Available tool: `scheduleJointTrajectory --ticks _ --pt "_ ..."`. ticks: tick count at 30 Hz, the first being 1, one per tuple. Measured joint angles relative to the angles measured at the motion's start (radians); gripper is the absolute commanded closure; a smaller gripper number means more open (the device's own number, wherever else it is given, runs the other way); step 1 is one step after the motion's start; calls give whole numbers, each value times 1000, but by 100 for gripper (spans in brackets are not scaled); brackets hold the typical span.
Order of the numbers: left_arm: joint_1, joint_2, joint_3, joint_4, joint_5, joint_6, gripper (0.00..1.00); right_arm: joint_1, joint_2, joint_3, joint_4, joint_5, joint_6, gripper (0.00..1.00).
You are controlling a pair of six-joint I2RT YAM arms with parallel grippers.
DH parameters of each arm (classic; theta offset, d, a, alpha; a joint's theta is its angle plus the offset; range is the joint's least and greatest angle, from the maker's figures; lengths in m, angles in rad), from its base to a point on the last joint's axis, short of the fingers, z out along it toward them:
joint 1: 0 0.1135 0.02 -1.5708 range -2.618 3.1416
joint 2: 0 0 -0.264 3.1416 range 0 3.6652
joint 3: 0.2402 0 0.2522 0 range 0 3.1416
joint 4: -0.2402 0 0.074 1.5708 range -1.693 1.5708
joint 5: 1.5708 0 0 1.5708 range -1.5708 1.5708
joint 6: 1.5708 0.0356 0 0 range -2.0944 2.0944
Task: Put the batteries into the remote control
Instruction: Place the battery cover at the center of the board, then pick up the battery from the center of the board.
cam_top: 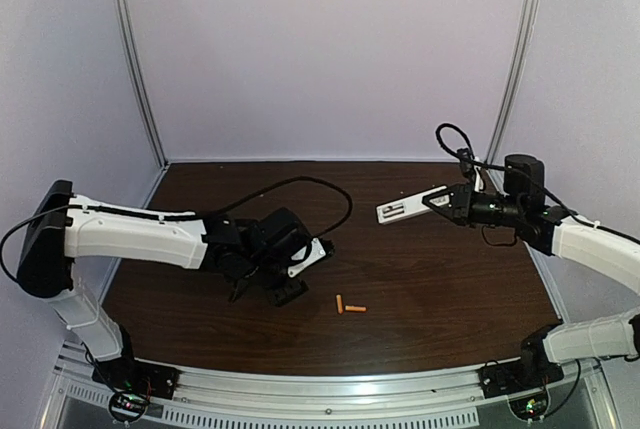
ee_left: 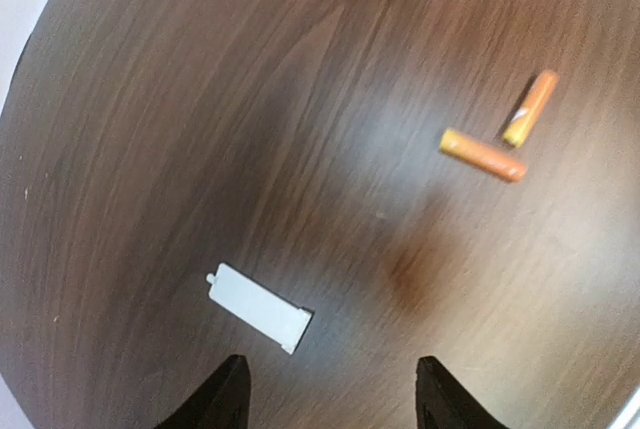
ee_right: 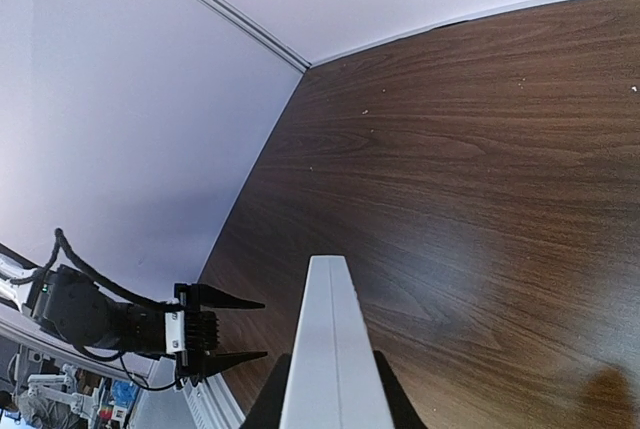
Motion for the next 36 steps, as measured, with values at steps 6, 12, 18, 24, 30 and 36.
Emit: scheduleJointTrajectory --ticks 6,12,18,24,30,36 --pt "40 -103 -23 114 163 -44 46 -19 -49 -42 -7 -56 -17 100" --pt "48 -114 -118 282 314 -173 50 -23 -96 -51 -55 -113 -66 100" --pt "48 -93 -144 359 377 -283 55 -23 -119 -51 -149 -123 -130 100" --pt "47 -31 -141 399 407 -316 49 -24 -131 -51 -210 -121 -167 100" --pt "16 -17 -60 283 409 -64 41 -35 -132 -51 -251 -121 -194 100" --pt "6 -14 32 143 411 333 39 -61 -147 -60 -258 -122 -203 100"
